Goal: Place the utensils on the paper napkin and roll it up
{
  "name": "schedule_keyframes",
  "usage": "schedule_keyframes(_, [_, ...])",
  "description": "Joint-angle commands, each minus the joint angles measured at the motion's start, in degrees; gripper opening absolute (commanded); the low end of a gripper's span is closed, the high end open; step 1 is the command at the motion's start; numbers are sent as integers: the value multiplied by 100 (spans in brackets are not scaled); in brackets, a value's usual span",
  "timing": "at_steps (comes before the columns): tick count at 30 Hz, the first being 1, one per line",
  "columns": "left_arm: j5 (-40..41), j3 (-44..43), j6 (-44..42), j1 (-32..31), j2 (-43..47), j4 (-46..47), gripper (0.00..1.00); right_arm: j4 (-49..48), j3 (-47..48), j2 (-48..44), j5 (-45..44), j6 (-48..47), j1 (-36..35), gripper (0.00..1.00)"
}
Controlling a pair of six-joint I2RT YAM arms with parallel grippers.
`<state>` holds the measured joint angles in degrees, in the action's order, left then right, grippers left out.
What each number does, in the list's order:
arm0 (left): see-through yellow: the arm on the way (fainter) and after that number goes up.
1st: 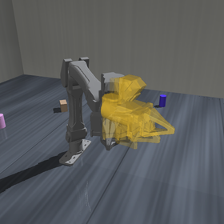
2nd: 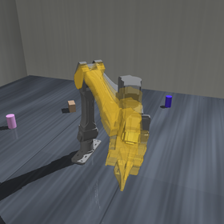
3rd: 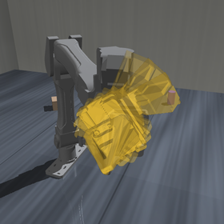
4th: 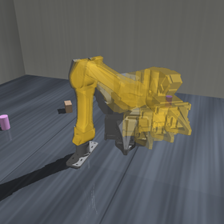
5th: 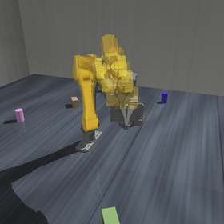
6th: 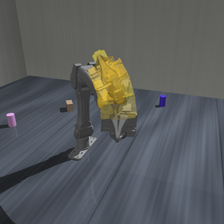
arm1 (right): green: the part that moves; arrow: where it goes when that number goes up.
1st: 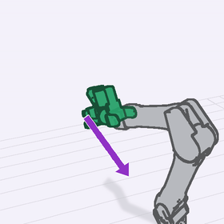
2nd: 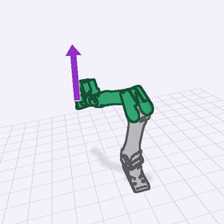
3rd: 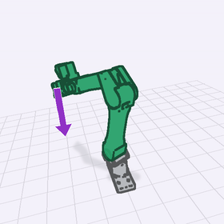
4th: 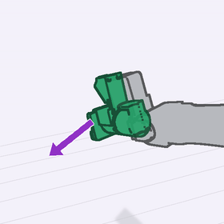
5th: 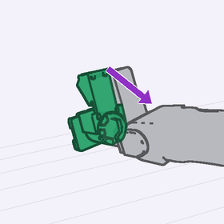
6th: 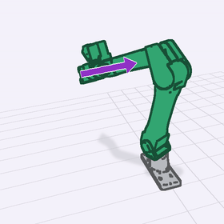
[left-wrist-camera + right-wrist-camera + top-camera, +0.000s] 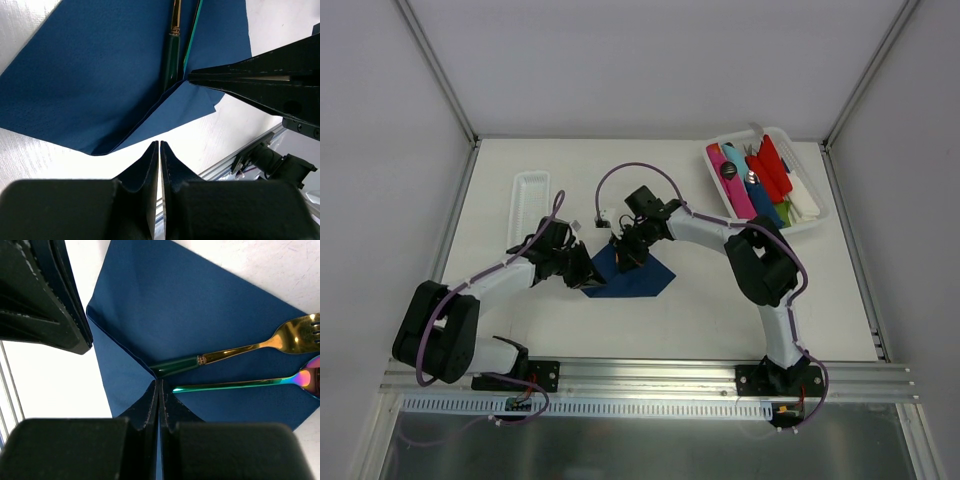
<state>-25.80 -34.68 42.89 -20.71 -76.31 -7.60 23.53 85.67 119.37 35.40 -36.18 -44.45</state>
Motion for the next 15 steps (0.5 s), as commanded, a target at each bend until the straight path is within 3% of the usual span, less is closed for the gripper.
schedule_keyframes(1, [67, -206, 26, -82, -85, 153, 5, 55, 283, 60, 116, 41, 6, 0])
schedule_keyframes(15, [23, -347, 26, -206, -463, 258, 9, 99, 389, 148, 108, 68, 24, 0])
